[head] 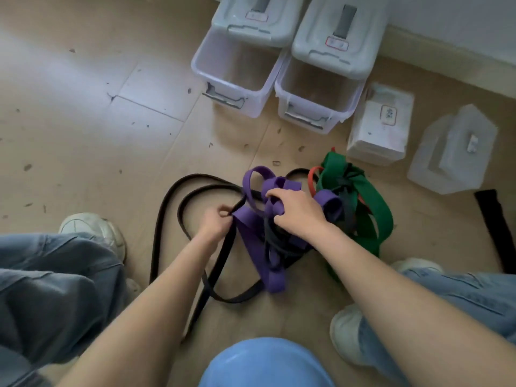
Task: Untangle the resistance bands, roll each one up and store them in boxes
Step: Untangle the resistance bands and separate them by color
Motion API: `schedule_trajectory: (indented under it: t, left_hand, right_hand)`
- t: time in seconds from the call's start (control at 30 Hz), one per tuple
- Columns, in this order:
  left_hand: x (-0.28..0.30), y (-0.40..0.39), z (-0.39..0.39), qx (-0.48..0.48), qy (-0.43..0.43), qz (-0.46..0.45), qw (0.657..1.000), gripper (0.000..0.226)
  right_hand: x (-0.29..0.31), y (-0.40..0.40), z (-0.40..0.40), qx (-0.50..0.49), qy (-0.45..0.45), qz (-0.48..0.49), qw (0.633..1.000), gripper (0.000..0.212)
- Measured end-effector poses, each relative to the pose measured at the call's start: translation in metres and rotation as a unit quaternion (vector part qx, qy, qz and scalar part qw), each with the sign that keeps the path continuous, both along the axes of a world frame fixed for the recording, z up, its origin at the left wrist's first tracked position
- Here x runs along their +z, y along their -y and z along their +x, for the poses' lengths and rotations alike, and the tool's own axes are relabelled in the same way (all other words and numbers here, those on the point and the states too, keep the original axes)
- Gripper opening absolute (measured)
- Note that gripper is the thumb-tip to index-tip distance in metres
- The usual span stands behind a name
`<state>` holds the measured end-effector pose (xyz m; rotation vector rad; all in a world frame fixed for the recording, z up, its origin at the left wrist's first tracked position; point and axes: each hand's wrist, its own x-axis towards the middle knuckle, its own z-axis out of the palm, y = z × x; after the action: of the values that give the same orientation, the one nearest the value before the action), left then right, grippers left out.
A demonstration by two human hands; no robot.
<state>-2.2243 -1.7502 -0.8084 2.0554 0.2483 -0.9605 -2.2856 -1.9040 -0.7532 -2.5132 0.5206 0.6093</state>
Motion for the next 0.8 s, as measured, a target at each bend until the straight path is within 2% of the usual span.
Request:
schedule_trajectory:
  t: [0.07, 0.13, 0.23, 0.3, 0.33, 0.37, 0.43, 0.47, 0.5, 0.53, 0.57, 0.6, 0.63, 0.7, 0.73, 0.8]
  left_hand:
    - [0.027, 0.011, 0.042, 0.104, -0.017, -0.122, 0.987, 0.022]
    - [0.061, 0.029, 0.080, 0.129, 0.028, -0.191, 0.973, 0.019]
    - [0.114, 0.053, 0.125, 0.096, 0.112, -0.241, 0.959, 0.023]
    - [0.137, 0.062, 0.136, 0.044, 0.154, -0.206, 0.965, 0.030]
    - [0.143, 0.062, 0.134, 0.016, 0.168, -0.178, 0.970, 0.033]
    - [0.148, 0.060, 0.128, -0.004, 0.169, -0.164, 0.972, 0.034]
    - [0.160, 0.054, 0.112, -0.054, 0.160, -0.174, 0.970, 0.026]
    - [0.169, 0.051, 0.103, -0.103, 0.158, -0.183, 0.965, 0.021]
    - [0.181, 0.048, 0.096, -0.164, 0.158, -0.189, 0.955, 0.020]
    - [0.197, 0.047, 0.089, -0.216, 0.151, -0.204, 0.943, 0.021]
    - [0.215, 0.047, 0.085, -0.251, 0.143, -0.227, 0.930, 0.023]
    - [0.231, 0.048, 0.081, -0.270, 0.139, -0.255, 0.918, 0.025]
    - [0.244, 0.048, 0.081, -0.274, 0.148, -0.280, 0.908, 0.025]
    - [0.261, 0.043, 0.078, -0.237, 0.188, -0.307, 0.902, 0.016]
    - [0.264, 0.037, 0.075, -0.206, 0.179, -0.326, 0.905, 0.016]
    - [0.253, 0.025, 0.062, -0.194, 0.064, -0.356, 0.912, 0.036]
  right_hand:
    - [0.013, 0.017, 0.003, -0.083, 0.044, -0.022, 0.995, 0.049]
    - [0.030, 0.033, 0.009, -0.146, 0.091, -0.014, 0.985, 0.048]
    - [0.055, 0.045, 0.019, -0.143, 0.170, -0.024, 0.975, 0.049]
    - [0.068, 0.047, 0.023, -0.154, 0.201, -0.039, 0.967, 0.050]
    - [0.073, 0.047, 0.023, -0.156, 0.185, -0.061, 0.968, 0.050]
    - [0.077, 0.046, 0.024, -0.144, 0.132, -0.101, 0.976, 0.048]
    - [0.088, 0.046, 0.023, -0.101, -0.032, -0.159, 0.982, 0.045]
    - [0.097, 0.045, 0.023, -0.094, -0.082, -0.137, 0.983, 0.056]
    - [0.107, 0.043, 0.024, -0.088, -0.085, -0.077, 0.989, 0.074]
    - [0.119, 0.039, 0.027, -0.090, -0.037, 0.023, 0.995, 0.090]
    - [0.132, 0.033, 0.031, -0.093, 0.041, 0.143, 0.985, 0.097]
    - [0.146, 0.026, 0.035, -0.096, 0.116, 0.254, 0.955, 0.093]
    - [0.160, 0.018, 0.037, -0.103, 0.169, 0.334, 0.921, 0.075]
    - [0.186, 0.007, 0.038, -0.147, 0.232, 0.410, 0.870, 0.038]
    - [0.200, 0.003, 0.038, -0.171, 0.258, 0.432, 0.847, 0.025]
    - [0.224, 0.000, 0.039, -0.220, 0.304, 0.486, 0.789, 0.005]
